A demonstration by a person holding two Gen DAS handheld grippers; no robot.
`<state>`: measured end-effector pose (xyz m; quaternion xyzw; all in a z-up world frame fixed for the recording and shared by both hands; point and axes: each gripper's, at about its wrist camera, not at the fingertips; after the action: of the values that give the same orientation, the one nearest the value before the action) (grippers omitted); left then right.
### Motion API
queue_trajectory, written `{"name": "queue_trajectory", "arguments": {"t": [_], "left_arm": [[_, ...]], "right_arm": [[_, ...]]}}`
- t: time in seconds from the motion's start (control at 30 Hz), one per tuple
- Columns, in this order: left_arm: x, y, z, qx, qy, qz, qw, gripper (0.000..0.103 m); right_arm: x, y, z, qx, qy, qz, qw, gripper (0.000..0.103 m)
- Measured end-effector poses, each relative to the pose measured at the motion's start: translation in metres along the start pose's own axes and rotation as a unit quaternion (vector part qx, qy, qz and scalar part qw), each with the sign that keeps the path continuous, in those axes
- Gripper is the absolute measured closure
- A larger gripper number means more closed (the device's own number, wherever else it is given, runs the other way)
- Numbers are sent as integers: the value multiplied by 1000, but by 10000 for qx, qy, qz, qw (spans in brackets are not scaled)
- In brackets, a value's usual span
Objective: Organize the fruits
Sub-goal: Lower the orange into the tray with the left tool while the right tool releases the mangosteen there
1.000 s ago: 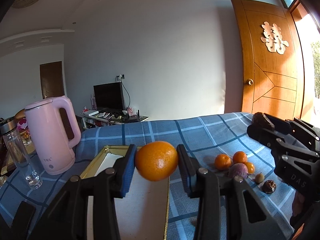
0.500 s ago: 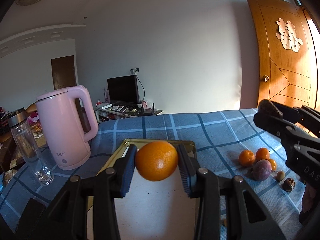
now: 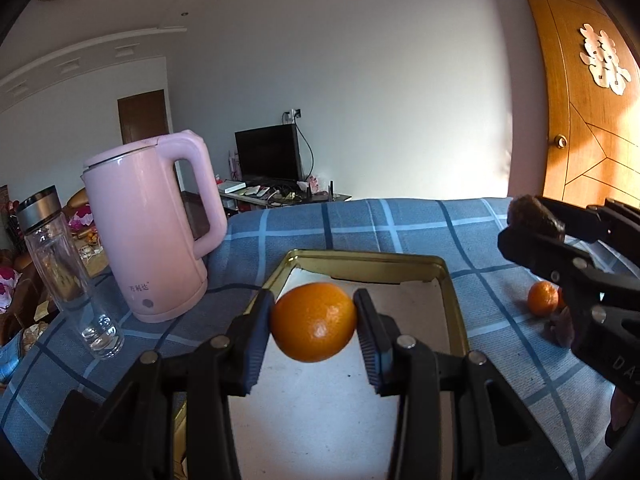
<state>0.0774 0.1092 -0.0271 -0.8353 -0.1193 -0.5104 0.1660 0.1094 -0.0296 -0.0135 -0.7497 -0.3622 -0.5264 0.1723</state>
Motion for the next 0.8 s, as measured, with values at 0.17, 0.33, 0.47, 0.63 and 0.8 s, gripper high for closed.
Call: {"name": "queue_trajectory", "arguments": {"t": [0.17,0.33,0.47,0.63,0.8], "left_arm": [[-2,-5,13,93,-147,65,9998,61],[-4,-11,25,183,-291,131,9993,61],[-6,-15,32,218,-390,147,9989,61],[-9,-17,42,208,-557,183,9981,61],[-13,-20,52,188,-750,182,9968,61]], "right_arm": [[0,-4,23,190,-216,26,9996,62],[-3,-8,44,386,-423,80,9983,62],[-7,-14,59,515,-596,85,9969,62],[-11,-19,76,651,-784,139,9947,62],[-18,-24,88,751,-1018,158,9918,62]]}}
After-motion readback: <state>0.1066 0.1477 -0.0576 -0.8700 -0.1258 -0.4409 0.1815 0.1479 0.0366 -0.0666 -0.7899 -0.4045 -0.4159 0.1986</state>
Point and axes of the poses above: each gripper's, at about its wrist camera, not at the fingertips, and z roughly the way its jaws point, y to its right, x to its top, and after that the axes turned 10 degrees about x, right-handed
